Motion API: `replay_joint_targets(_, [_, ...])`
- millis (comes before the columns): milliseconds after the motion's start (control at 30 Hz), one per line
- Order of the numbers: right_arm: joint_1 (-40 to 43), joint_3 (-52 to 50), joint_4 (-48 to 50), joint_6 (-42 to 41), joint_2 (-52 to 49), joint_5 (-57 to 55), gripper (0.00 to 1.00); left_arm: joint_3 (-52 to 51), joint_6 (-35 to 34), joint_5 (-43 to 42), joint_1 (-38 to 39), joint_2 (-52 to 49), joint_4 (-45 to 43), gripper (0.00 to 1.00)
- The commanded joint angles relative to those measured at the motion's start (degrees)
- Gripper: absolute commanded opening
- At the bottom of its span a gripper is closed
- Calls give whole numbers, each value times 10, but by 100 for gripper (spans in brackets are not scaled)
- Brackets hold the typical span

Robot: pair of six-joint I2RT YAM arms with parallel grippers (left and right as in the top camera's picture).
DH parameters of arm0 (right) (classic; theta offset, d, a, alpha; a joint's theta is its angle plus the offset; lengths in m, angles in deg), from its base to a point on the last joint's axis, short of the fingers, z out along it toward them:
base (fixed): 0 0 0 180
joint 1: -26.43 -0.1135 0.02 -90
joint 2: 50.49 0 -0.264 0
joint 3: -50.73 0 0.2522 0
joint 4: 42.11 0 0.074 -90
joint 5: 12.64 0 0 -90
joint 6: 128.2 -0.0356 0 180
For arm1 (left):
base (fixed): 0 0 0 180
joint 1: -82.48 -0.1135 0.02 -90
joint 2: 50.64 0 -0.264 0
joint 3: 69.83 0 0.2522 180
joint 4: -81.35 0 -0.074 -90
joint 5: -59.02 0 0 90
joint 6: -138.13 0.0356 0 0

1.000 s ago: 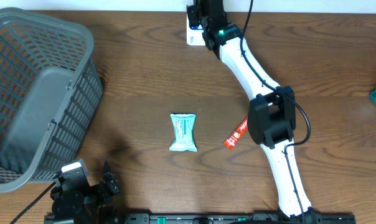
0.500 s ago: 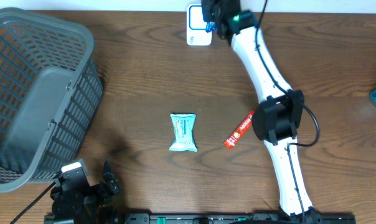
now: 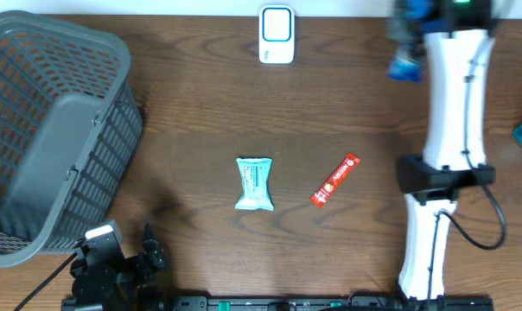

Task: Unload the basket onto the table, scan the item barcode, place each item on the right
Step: 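Carry the Oreo pack to the right side and set it down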

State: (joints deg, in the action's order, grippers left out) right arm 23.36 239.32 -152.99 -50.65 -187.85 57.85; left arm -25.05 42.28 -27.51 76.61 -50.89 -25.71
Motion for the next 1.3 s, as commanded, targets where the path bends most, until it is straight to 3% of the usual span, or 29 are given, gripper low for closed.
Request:
replay_joint_targets(0, [66, -36, 2, -31, 1, -66, 1, -2, -3, 0, 2, 0, 1, 100])
replay_joint_targets(167, [153, -152, 39, -39, -3, -66, 1, -2, -3, 0, 2, 0, 1, 100])
replay_joint_targets(433, [257, -428, 218, -38, -3, -63, 1, -2, -3, 0, 2, 0, 1, 100])
replay_joint_targets(600, [302, -504, 273, -38, -3, -60, 2, -2, -3, 0, 2, 0, 1, 100])
replay_joint_targets(633, [309, -505, 273, -38, -3, -48, 20, -2, -3, 0, 2, 0, 1, 100])
replay_joint_targets(667, [317, -501, 271, -32, -1, -19, 59, -2, -3, 0, 2, 0, 1, 100])
replay_joint_targets(733, [324, -485, 263, -7, 1, 28, 87, -2, -3, 0, 2, 0, 1, 100])
replay_joint_targets(800, [328, -462, 251, 3, 4, 69, 99, -2, -3, 0, 2, 0, 1, 100])
replay_joint_targets(1000, [305, -406, 207, 5, 31, 163, 99, -2, -3, 0, 2, 0, 1, 100])
replay_joint_targets(1167, [244, -398, 161, 4, 77, 163, 99, -2, -3, 0, 2, 0, 1, 100])
replay_joint_targets(1267, [208, -398, 121, -40, 105, 150, 99, -2, -3, 0, 2, 0, 1, 100])
